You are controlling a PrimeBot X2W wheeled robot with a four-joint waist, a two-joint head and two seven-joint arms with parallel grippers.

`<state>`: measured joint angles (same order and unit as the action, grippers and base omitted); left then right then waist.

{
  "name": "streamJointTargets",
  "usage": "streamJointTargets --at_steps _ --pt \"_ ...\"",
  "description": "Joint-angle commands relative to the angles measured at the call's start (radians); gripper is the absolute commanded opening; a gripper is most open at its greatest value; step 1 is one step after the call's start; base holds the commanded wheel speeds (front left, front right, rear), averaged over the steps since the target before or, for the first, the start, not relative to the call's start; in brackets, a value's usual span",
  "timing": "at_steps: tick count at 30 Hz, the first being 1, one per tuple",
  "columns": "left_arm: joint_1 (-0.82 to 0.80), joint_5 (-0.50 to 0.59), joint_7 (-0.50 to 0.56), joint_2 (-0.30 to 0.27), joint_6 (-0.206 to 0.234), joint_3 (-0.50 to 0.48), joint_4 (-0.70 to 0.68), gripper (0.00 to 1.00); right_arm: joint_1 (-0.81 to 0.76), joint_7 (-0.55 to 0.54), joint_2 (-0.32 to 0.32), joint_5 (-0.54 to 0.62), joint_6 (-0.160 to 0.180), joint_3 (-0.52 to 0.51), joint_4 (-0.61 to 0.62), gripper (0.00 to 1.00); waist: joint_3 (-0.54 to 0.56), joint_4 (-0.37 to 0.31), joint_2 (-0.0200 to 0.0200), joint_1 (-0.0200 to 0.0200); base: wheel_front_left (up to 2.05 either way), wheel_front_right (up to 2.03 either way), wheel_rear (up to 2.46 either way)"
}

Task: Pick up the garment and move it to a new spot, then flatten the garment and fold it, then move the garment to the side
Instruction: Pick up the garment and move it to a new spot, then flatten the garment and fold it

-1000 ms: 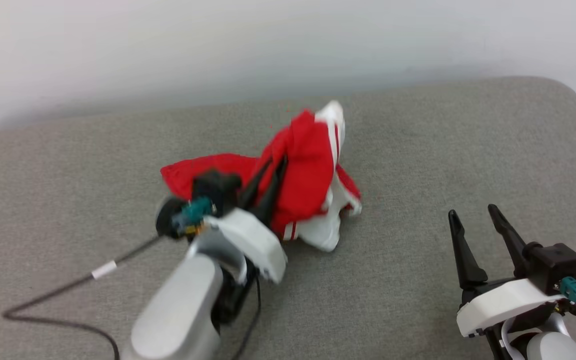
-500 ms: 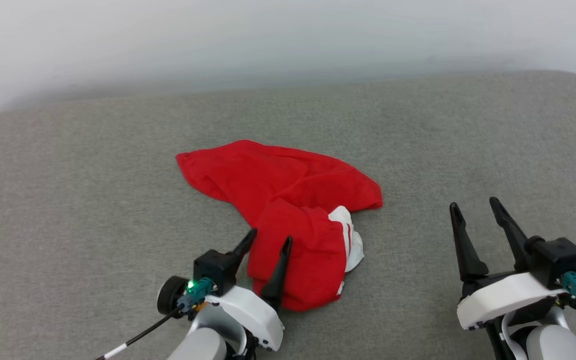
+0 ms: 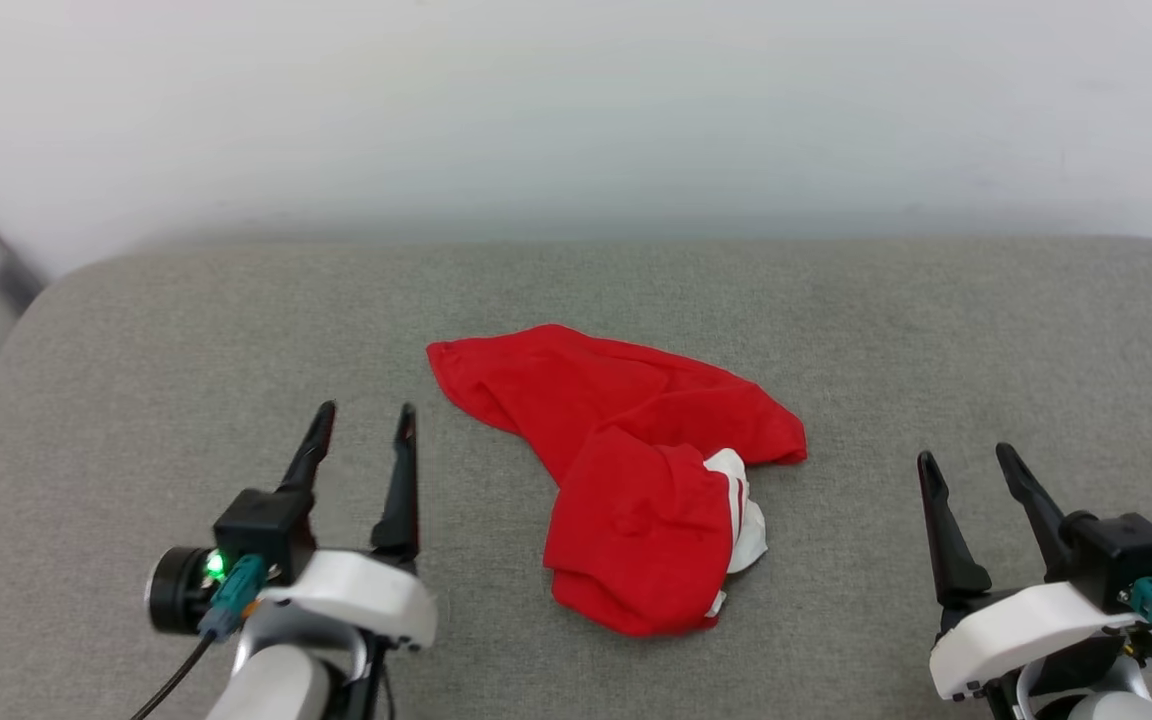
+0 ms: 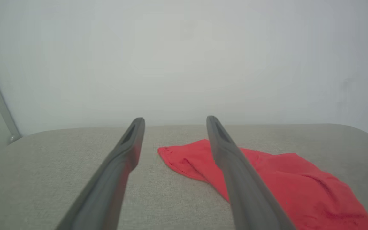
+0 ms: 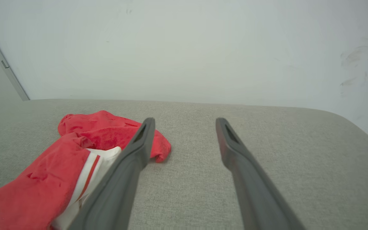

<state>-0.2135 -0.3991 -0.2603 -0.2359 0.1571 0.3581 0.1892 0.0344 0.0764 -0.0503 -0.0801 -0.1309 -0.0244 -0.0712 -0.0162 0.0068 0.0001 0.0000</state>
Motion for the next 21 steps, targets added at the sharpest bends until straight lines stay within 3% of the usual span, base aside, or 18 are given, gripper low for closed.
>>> streamJointTargets --at_steps 1,9,21 --pt "0.027 0.002 -0.006 -0.015 0.008 -0.014 -0.009 1.00 -0.017 -0.005 0.000 -0.003 0.000 -0.001 0.005 1.00 0.018 0.012 -0.0001 0.0000 0.00 0.00 0.00" --pt "0.128 0.004 0.008 -0.077 0.034 -0.041 -0.046 1.00 -0.060 -0.019 0.000 -0.012 0.000 0.006 0.019 1.00 0.040 0.015 -0.0001 0.0000 0.00 0.00 0.00" --pt "0.144 -0.013 0.014 -0.082 0.045 -0.044 -0.081 1.00 -0.056 -0.025 0.000 -0.018 0.000 0.018 0.025 1.00 0.038 0.014 -0.0001 0.0000 0.00 0.00 0.00"
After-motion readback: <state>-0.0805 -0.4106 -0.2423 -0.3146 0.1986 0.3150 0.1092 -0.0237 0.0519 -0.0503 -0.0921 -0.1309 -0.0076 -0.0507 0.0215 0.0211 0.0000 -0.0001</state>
